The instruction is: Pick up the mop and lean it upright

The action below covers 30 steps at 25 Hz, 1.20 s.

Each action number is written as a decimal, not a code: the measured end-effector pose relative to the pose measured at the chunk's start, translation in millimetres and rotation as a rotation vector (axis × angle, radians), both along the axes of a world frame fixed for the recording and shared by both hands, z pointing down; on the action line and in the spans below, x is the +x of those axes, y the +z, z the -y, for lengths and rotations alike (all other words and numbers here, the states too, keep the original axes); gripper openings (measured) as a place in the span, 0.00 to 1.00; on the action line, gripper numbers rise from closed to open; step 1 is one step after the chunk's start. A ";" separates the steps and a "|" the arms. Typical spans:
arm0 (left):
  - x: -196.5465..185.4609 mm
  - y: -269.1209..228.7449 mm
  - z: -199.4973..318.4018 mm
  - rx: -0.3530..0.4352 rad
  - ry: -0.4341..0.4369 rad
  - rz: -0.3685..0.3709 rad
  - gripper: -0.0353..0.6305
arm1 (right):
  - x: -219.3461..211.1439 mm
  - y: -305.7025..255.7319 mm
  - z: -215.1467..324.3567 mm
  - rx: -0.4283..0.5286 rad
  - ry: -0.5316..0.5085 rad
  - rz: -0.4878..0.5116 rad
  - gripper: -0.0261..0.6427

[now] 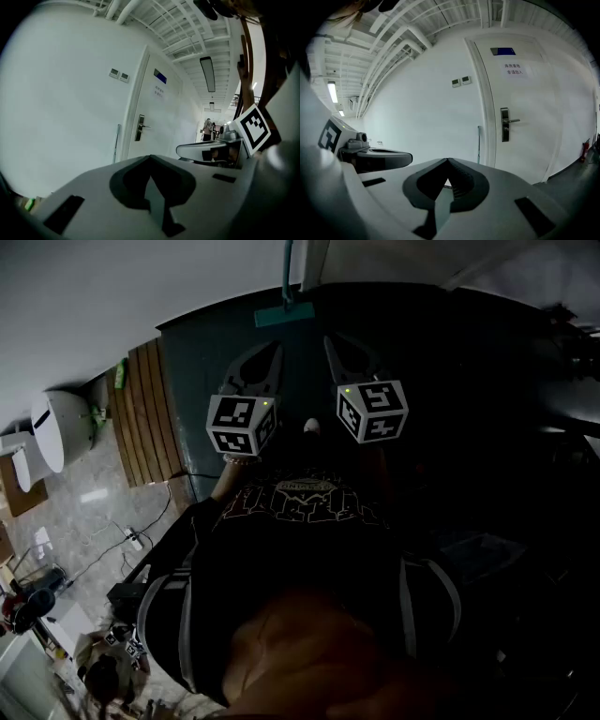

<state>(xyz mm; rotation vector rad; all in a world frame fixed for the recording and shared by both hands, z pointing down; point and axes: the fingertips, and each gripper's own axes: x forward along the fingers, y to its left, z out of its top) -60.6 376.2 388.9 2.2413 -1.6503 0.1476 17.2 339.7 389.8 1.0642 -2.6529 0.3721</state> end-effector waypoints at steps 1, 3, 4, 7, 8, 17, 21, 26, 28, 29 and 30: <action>-2.1 -0.7 1.3 0.000 0.000 0.000 0.12 | -2.2 -0.5 1.4 -0.001 0.000 0.000 0.07; -6.1 -1.3 3.7 -0.001 0.002 -0.003 0.12 | -6.3 -1.5 4.3 -0.001 0.001 0.001 0.07; -7.9 -1.0 4.6 -0.002 0.003 -0.005 0.12 | -8.2 -1.9 5.8 0.000 0.003 0.005 0.07; -14.7 0.5 6.6 -0.002 0.008 -0.011 0.12 | -13.9 -2.8 10.6 0.007 0.017 0.022 0.07; -17.7 1.1 7.0 -0.002 0.009 -0.014 0.12 | -15.7 -2.5 12.4 0.010 0.022 0.022 0.07; -61.9 7.3 14.4 0.008 -0.002 -0.008 0.12 | -35.7 4.0 32.0 0.032 0.074 -0.009 0.07; -78.5 10.7 21.9 0.002 0.000 0.001 0.12 | -45.6 8.0 39.1 0.028 0.087 -0.005 0.07; -92.7 12.1 44.6 0.000 -0.001 0.008 0.12 | -56.6 5.7 60.3 0.034 0.088 0.009 0.07; -93.2 14.5 59.9 0.003 0.001 0.010 0.12 | -58.1 7.5 75.5 0.037 0.085 0.008 0.07; -92.8 15.3 68.5 0.005 0.004 0.012 0.12 | -58.9 8.5 84.1 0.037 0.083 0.010 0.07; -92.3 15.8 78.1 0.007 0.005 0.013 0.12 | -59.8 9.4 93.4 0.037 0.081 0.013 0.07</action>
